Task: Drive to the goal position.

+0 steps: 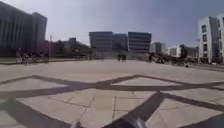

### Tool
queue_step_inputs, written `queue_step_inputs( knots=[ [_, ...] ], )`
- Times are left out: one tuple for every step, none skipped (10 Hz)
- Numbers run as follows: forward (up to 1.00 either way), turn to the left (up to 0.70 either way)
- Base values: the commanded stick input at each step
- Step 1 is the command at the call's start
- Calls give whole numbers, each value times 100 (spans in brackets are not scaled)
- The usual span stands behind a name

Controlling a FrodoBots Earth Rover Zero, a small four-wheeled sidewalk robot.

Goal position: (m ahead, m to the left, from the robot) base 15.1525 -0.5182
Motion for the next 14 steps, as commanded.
queue_step_inputs(
  knots=[
    [70,1],
    [70,1],
    [70,1],
    [70,1],
    [70,1],
    [70,1],
    [70,1],
    [70,1],
    [70,1],
    [70,1],
    [70,1],
    [70,1],
    [70,1],
    [70,1]
  ],
)
